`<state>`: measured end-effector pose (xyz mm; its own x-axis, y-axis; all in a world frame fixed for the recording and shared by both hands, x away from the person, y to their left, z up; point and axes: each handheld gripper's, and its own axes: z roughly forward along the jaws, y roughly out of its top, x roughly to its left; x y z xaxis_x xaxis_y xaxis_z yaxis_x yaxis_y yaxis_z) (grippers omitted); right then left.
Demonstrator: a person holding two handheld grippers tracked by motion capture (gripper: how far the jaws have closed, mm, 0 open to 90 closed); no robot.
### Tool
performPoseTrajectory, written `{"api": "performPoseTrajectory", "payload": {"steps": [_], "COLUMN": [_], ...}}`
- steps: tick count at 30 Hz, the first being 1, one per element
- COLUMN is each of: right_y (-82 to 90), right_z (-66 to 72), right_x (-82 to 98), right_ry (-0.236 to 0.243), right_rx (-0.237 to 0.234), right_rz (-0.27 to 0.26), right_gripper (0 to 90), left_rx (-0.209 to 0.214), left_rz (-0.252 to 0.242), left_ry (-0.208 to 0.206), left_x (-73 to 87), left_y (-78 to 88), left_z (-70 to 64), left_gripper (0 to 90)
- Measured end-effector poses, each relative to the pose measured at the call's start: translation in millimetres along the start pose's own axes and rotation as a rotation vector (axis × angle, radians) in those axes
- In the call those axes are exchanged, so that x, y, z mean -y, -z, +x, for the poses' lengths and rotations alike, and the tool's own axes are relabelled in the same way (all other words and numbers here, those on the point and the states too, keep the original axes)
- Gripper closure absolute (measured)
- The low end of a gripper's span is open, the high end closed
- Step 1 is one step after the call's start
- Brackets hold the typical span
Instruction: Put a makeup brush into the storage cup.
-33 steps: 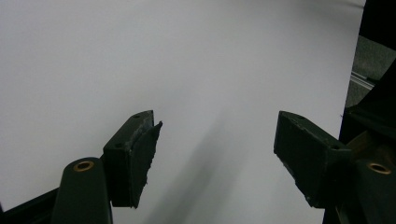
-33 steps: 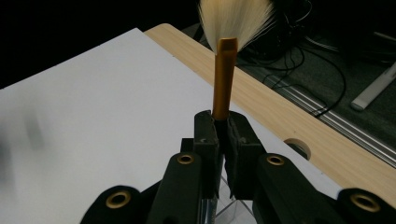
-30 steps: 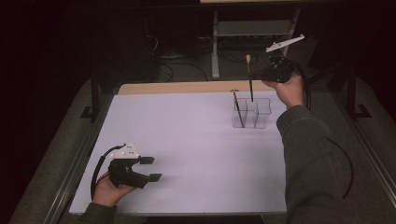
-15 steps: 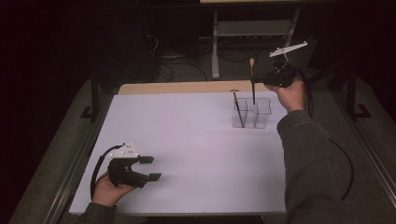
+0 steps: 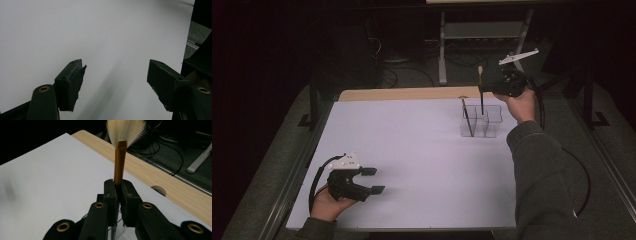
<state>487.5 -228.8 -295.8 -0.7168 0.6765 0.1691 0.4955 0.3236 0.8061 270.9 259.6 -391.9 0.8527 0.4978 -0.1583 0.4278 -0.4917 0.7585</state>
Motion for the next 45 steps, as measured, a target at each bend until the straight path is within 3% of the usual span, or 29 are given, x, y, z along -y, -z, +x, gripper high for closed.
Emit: {"api": "performPoseTrajectory", "payload": {"steps": [45], "right_y": [-15.6], "right_z": [-0.5], "right_x": [28.6], "right_ry": [-0.016], "right_rx": [0.002], "right_rz": [0.026], "right_gripper": [83.2], "left_rx": [0.003], "left_rz": [-0.009], "left_ry": [0.014], "left_x": [1.2], "left_y": [-1.0], "left_z": [2.8], "left_gripper": [28.5]}}
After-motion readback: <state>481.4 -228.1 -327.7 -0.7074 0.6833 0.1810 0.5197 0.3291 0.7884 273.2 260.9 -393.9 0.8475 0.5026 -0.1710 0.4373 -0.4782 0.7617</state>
